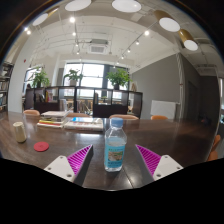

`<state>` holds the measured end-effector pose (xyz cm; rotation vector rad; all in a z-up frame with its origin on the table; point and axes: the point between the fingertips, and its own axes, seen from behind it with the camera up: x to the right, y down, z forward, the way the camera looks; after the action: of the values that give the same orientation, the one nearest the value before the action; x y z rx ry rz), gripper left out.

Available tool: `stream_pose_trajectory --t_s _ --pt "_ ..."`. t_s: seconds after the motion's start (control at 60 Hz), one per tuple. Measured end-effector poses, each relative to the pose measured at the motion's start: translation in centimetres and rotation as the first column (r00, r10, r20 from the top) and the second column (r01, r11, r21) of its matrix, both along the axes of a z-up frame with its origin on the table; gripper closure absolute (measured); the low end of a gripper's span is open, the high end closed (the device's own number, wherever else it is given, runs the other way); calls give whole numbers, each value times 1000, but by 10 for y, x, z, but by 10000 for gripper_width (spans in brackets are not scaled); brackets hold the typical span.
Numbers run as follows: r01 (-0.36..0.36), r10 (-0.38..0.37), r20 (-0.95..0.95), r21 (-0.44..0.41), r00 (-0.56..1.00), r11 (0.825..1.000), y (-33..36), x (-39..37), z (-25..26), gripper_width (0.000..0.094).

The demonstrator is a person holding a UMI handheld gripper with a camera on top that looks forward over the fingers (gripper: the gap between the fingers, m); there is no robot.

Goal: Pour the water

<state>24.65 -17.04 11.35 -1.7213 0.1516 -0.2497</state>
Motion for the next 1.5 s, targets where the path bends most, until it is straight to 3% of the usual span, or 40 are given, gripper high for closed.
stream_pose_trajectory --t_s 0.3,0.383,0.433,0.667,0.9,1.133,1.267,1.5 --pt "-19 19 7 -11 1000 1000 86 29 -28 130" --pt "-10 10 18 -10 1000 1000 92 31 -31 265" --pt "-13 13 8 22 1000 1000 95 30 -25 433" --pt "-8 8 -16 32 1000 999 102 29 -24 649" --pt "-1 1 19 14 1000 1000 100 25 -23 651" --pt "-89 100 348 -46 932 995 125 -72 30 650" --pt "-163 186 577 -92 795 982 148 -154 60 649" --pt "-177 210 914 -156 348 972 183 -284 80 649"
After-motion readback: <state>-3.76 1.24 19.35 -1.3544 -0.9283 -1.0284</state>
